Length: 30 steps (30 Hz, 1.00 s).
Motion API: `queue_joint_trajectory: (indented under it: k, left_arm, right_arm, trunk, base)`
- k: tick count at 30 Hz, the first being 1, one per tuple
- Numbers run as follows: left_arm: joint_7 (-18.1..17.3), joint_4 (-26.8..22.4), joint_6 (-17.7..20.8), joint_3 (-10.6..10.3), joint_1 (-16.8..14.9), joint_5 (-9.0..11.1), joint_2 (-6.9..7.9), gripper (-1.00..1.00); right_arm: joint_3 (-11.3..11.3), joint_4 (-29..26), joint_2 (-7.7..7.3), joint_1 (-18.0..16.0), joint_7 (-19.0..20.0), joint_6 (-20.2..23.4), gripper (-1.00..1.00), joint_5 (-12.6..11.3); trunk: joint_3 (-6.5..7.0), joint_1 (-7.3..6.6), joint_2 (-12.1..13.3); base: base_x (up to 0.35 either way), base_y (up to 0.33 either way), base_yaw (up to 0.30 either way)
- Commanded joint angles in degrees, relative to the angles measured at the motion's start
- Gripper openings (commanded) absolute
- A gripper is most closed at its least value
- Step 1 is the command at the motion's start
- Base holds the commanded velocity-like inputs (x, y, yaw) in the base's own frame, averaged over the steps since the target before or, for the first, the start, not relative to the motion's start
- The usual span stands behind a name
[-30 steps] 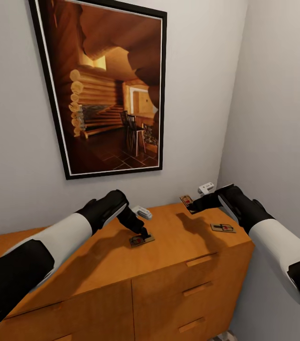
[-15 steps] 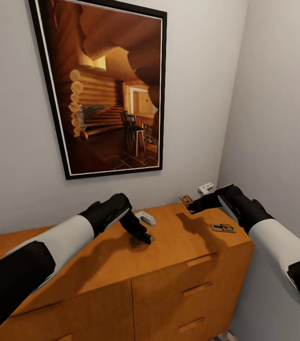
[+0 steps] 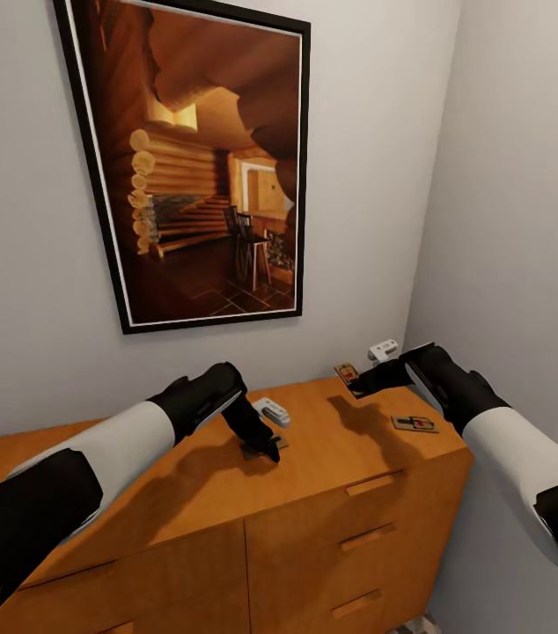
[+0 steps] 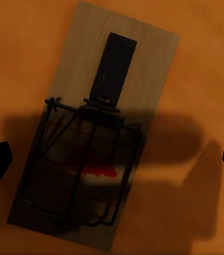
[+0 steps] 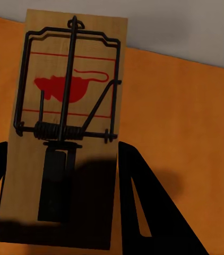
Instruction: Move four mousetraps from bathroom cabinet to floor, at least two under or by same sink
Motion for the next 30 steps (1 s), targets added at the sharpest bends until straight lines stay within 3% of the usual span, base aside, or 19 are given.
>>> queue_joint_trajectory:
  k: [1,30]
  left_arm:
    - [-0.27,0.00,0.09,-0.22,-0.09,-0.06,0.03,1.00]
    - [-0.28,0.10,0.05,-0.34,-0.09,-0.14,0.41,1.00]
  right_arm:
    - [0.26,-0.08,-0.08,-0.06,-0.10,0.38,-1.00,-0.50]
    - [0.26,0.01,-0.07,-0.06,-0.17,0.38,-1.00,-0.51]
  trunk:
    - [-0.07,0.00,-0.04]
    - [-0.07,0.00,-0.04]
  base:
    - [0.000,0.000,0.000]
    - [0.000,0.000,0.000]
